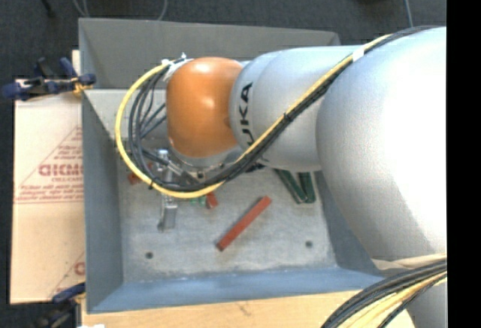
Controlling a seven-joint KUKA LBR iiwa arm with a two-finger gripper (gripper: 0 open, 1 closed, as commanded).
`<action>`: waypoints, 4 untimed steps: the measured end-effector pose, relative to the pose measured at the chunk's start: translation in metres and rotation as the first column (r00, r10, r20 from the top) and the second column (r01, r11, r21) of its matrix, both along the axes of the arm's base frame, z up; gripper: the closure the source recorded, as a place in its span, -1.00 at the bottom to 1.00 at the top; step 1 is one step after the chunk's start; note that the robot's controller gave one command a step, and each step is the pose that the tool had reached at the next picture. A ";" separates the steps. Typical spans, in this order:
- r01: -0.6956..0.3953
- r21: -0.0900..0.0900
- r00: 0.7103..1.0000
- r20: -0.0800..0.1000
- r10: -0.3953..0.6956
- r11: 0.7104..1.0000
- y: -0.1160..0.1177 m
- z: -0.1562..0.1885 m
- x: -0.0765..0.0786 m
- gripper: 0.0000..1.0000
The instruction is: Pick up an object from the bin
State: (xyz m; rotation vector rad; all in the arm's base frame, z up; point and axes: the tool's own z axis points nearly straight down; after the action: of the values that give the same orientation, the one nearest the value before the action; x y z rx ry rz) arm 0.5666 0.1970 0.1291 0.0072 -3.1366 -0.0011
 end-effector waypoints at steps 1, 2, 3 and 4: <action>0.048 -0.002 0.999 0.011 -0.048 0.999 -0.088 -0.057 0.071 -1.00; -0.307 -0.003 0.952 0.005 0.307 0.952 -0.142 -0.059 0.009 -1.00; -0.590 -0.006 0.807 0.008 0.590 0.807 -0.208 -0.057 0.075 -1.00; -0.590 -0.001 0.808 0.010 0.590 0.808 -0.204 -0.058 0.075 1.00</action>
Offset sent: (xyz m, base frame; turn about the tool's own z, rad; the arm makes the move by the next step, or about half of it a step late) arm 0.0669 -0.0809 -0.0552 0.0397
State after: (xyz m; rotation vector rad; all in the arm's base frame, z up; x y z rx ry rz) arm 0.6411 -0.0068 0.0716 0.9825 -2.9887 -0.0015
